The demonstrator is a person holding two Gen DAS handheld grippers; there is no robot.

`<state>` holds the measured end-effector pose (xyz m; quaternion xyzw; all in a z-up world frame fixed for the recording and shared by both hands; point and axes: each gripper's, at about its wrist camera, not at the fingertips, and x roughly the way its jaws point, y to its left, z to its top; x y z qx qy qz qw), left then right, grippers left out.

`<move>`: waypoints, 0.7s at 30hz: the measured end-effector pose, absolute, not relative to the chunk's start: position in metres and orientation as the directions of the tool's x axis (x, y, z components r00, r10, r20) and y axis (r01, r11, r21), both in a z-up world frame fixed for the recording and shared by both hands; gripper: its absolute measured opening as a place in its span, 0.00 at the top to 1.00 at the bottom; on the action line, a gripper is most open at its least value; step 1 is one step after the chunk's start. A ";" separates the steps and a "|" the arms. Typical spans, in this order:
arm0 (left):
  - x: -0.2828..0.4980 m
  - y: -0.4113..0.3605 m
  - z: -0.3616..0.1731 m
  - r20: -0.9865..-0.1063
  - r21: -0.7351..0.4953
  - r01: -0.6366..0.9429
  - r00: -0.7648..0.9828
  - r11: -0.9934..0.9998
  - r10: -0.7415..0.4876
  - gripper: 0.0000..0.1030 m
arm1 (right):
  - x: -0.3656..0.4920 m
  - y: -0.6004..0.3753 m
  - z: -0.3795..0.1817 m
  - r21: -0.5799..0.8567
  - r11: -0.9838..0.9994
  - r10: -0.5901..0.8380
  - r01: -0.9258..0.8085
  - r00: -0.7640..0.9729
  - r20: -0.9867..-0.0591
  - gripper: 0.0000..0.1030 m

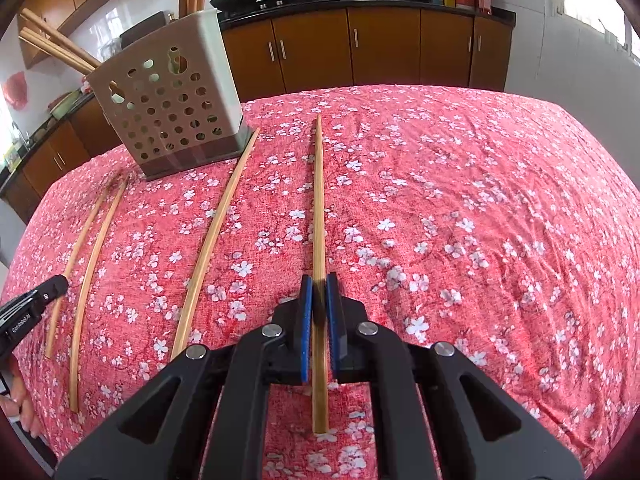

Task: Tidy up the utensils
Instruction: 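Close the left gripper on a chopstick while the right gripper holds its own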

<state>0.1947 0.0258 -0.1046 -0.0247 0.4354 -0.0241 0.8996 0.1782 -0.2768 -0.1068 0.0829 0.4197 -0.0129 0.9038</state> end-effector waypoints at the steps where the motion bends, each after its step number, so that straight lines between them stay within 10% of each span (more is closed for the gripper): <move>1: 0.195 0.027 -0.105 -0.782 -0.075 0.021 0.619 0.997 -0.071 0.91 | 0.179 -0.277 -0.107 0.139 0.986 0.046 0.093 0.647 -0.761 0.92; 21: 0.191 0.032 -0.102 -0.778 -0.117 0.005 0.621 0.993 -0.095 0.91 | 0.181 -0.277 -0.108 0.133 0.987 0.042 0.092 0.647 -0.761 0.92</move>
